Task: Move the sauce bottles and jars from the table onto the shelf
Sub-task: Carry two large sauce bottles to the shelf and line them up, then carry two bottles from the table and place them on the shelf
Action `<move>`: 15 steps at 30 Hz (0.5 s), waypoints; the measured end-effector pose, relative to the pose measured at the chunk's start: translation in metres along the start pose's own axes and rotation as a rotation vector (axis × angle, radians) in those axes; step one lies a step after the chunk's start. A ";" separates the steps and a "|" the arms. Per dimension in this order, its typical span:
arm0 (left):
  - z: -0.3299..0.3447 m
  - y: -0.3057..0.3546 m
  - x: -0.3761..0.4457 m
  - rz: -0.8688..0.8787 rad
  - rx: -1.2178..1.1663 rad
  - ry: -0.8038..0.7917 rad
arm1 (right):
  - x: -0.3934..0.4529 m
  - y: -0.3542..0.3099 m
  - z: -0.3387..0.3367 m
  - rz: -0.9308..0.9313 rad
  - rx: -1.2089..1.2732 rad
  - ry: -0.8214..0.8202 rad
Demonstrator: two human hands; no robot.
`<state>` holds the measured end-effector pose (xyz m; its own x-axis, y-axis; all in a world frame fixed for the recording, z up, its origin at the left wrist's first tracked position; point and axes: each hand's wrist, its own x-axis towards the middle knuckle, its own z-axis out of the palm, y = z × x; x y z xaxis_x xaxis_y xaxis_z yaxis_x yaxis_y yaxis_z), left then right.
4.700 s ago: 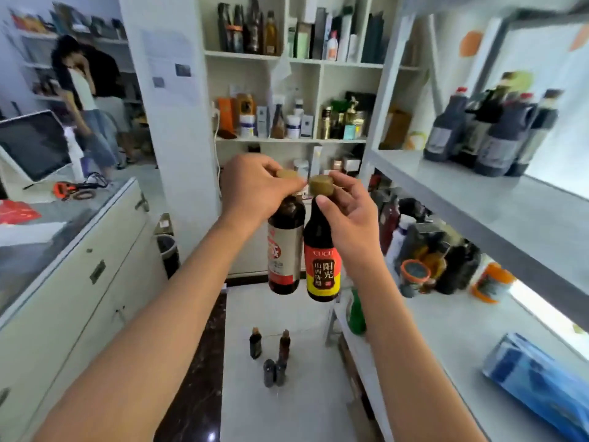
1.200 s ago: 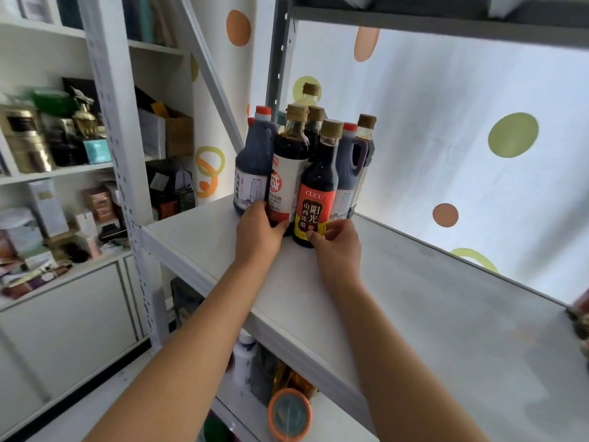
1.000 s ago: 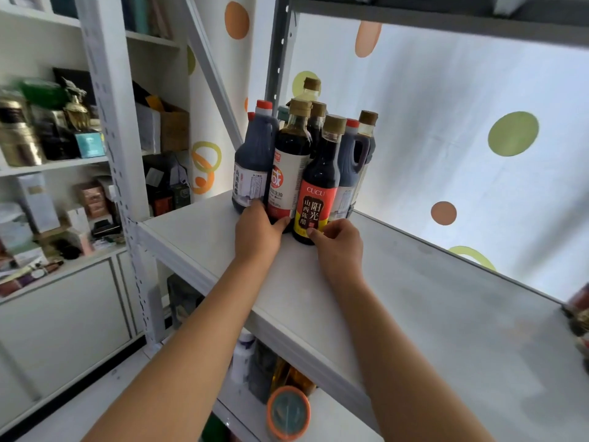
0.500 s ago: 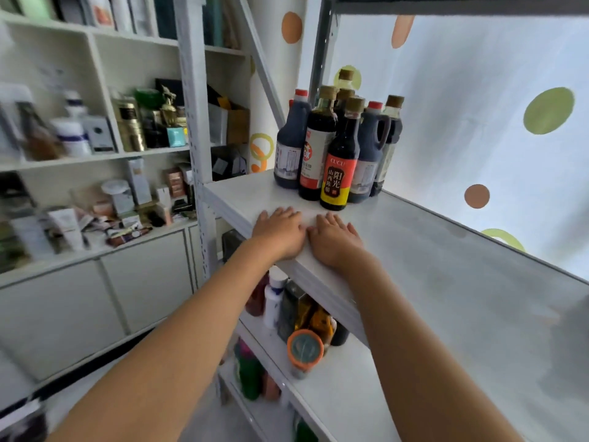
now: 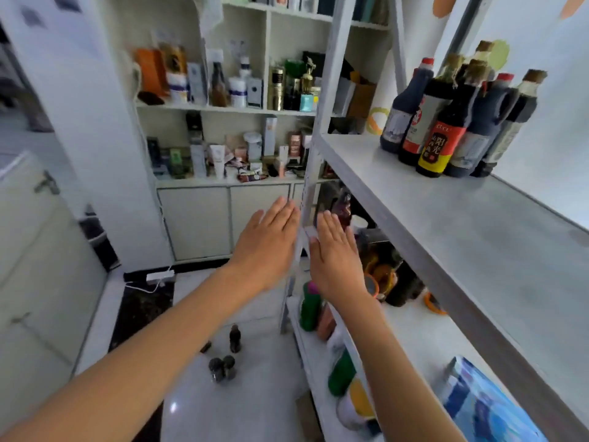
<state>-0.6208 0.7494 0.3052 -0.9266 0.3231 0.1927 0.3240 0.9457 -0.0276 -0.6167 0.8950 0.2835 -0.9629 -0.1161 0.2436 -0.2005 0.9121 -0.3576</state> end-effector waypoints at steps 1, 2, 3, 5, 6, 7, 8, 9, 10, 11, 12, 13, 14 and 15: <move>0.003 -0.011 -0.016 -0.034 -0.010 0.007 | -0.007 -0.014 0.012 -0.034 0.022 -0.022; 0.006 -0.024 -0.035 -0.071 -0.023 0.013 | -0.014 -0.032 0.024 -0.066 0.044 -0.040; 0.010 -0.038 -0.053 -0.108 -0.039 0.018 | -0.021 -0.051 0.033 -0.095 0.062 -0.058; 0.013 -0.066 -0.092 -0.181 -0.075 0.022 | -0.032 -0.090 0.048 -0.164 0.077 -0.101; 0.014 -0.081 -0.113 -0.226 -0.094 0.033 | -0.038 -0.110 0.055 -0.201 0.085 -0.119; 0.015 -0.099 -0.135 -0.268 -0.111 0.053 | -0.044 -0.134 0.062 -0.241 0.096 -0.135; 0.014 -0.116 -0.158 -0.312 -0.119 0.068 | -0.051 -0.158 0.070 -0.282 0.117 -0.149; 0.013 -0.132 -0.179 -0.356 -0.125 0.076 | -0.058 -0.180 0.076 -0.322 0.143 -0.155; 0.012 -0.151 -0.206 -0.411 -0.123 0.086 | -0.067 -0.208 0.086 -0.369 0.171 -0.163; 0.010 -0.169 -0.231 -0.464 -0.124 0.099 | -0.075 -0.235 0.095 -0.414 0.199 -0.170; 0.007 -0.188 -0.261 -0.520 -0.130 0.118 | -0.086 -0.266 0.106 -0.455 0.225 -0.185; 0.004 -0.206 -0.291 -0.576 -0.146 0.136 | -0.098 -0.296 0.116 -0.489 0.253 -0.205; 0.003 -0.220 -0.317 -0.630 -0.167 0.156 | -0.110 -0.320 0.125 -0.513 0.285 -0.224; 0.003 -0.236 -0.351 -0.704 -0.179 0.186 | -0.126 -0.351 0.137 -0.548 0.326 -0.255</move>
<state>-0.3728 0.4128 0.2410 -0.8839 -0.3826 0.2690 -0.2927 0.9011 0.3199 -0.4497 0.5353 0.2543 -0.7117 -0.6524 0.2607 -0.6761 0.5351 -0.5066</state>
